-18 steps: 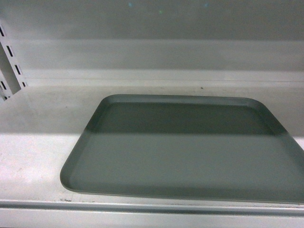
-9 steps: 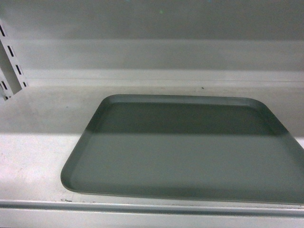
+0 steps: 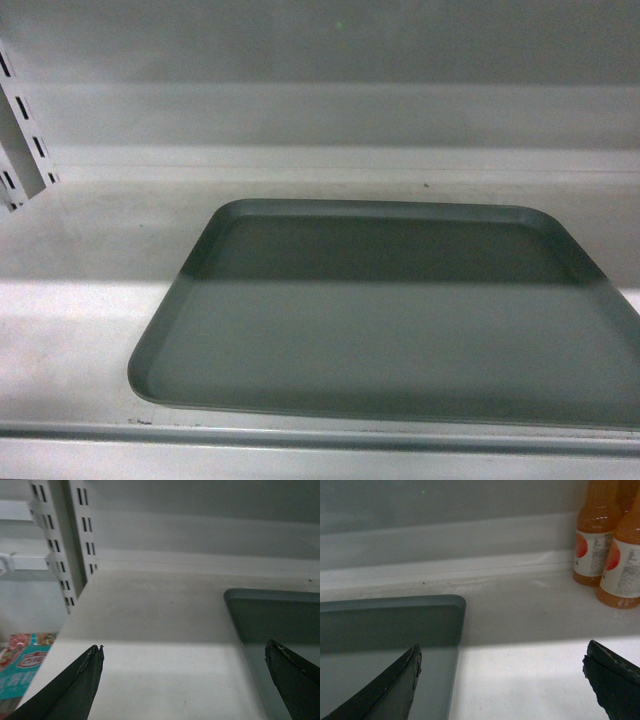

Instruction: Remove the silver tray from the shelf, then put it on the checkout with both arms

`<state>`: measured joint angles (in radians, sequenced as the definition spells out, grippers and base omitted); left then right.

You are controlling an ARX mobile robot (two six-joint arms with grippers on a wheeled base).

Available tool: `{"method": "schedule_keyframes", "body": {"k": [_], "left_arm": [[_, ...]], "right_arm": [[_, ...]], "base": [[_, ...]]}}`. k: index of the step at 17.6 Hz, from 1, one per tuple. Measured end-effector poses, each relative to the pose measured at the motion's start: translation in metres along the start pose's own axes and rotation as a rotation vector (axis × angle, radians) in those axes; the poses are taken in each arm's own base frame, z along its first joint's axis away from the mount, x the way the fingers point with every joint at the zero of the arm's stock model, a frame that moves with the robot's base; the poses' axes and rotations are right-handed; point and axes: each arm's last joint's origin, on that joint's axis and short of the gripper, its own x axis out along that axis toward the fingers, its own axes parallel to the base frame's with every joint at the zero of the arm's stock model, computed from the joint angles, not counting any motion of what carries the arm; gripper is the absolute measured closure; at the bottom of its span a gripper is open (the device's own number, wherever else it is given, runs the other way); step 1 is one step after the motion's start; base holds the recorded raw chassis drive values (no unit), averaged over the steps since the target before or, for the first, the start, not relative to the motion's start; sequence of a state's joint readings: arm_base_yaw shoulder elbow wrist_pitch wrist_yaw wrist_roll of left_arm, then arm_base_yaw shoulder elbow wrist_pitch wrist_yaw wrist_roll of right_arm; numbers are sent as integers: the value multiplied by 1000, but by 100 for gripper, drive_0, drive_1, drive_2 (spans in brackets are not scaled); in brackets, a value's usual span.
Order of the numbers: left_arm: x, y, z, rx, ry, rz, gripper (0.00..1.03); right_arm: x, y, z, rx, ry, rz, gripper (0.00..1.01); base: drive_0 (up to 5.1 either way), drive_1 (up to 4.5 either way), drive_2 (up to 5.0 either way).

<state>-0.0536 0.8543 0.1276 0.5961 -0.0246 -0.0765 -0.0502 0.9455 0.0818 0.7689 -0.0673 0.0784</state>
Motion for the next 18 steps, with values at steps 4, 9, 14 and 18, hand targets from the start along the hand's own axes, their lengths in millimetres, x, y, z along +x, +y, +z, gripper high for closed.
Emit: {"method": "schedule_keyframes", "body": {"k": [4,9,14,18], "left_arm": [[61,-21,-1,8,54,-141,5],[121,-47,-27,34,194,-196,5],[158,-68,-30,54,284,-220,5],[165,-66,-35,57,362,-209,5]], "right_arm": [[60,-1,-13,-54,89,52,3],[105,11,-36,-64,202,119,3],[137,19,-30,-39,247,110,3],[153,19,-35,-32,373,82,3]], "base": [[0,0,0],[0,0,0],[0,0,0],[0,0,0]]}}
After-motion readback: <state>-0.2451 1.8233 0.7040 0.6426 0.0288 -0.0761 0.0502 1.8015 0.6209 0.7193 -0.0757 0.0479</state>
